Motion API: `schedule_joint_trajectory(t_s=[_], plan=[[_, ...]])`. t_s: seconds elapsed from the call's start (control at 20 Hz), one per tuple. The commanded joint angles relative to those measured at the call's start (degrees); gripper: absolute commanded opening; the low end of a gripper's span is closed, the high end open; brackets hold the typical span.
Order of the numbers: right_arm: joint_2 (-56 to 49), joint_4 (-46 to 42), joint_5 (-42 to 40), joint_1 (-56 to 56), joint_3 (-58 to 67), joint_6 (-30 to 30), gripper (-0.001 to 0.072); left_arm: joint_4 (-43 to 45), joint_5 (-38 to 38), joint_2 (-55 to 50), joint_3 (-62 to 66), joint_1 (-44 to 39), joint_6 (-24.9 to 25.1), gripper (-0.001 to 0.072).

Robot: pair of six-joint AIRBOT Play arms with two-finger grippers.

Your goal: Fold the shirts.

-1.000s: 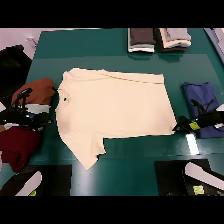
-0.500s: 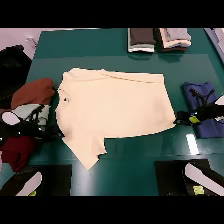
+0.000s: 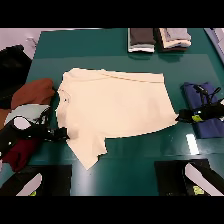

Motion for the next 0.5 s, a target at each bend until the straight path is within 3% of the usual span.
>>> schedule_joint_trajectory(t_s=[0.0,0.2,0.45], plan=[[3.4,0.7,0.4,0.0,1.1,0.0,0.0018,-1.1,-0.4,0.5,4.6,-1.1,0.3,0.0021],[7.7,6.2,2.0,0.0,13.1,0.0,0.0018,1.6,-0.7,6.4,25.7,-1.1,0.3,0.0022],[11.0,10.0,1.9,0.0,40.7,0.0,0.0018,8.4,-1.0,9.4,63.4,-1.1,0.3,0.0022]])
